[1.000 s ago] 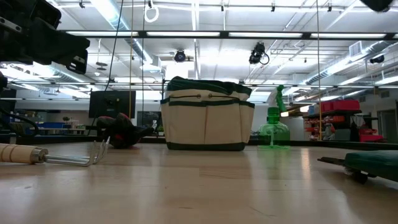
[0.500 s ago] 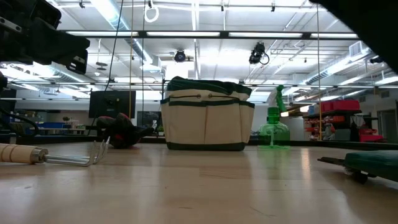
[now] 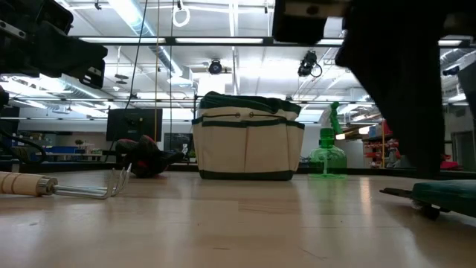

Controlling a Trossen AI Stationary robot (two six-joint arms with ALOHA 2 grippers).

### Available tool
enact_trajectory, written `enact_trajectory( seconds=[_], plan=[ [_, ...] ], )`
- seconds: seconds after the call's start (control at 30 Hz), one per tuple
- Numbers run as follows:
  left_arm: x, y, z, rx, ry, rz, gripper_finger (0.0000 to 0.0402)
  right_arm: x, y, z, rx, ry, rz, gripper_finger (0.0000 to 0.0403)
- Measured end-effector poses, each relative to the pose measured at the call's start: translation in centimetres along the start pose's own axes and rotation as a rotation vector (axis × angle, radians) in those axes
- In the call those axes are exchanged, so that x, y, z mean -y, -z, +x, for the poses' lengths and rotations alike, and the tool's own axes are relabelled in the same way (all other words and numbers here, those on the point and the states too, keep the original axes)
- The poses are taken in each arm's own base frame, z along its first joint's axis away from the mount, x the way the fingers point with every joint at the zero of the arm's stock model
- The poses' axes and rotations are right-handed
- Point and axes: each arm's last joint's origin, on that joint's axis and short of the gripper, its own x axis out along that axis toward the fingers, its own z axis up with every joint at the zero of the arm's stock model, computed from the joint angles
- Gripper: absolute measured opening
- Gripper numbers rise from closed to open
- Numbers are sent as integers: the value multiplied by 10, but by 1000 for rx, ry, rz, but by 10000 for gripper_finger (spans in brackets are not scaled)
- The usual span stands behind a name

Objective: Pick & Place Garden tools in Gardening bag
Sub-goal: Put the green shear scissors into the gardening bag

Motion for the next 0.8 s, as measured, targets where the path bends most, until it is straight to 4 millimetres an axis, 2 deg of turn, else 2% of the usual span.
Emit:
enact_trajectory(
  seconds=[0.3, 0.63, 0.8],
  plan=[
    [0, 0, 0, -1, 0, 0, 21, -2, 2, 1, -20, -29, 2, 168],
    [0, 0, 0, 0, 0, 0, 21, -8, -5, 2, -19, -34, -18, 168],
    [0, 0, 0, -1, 0, 0, 21, -7, -3, 11, -40, -36, -16, 168]
  ],
)
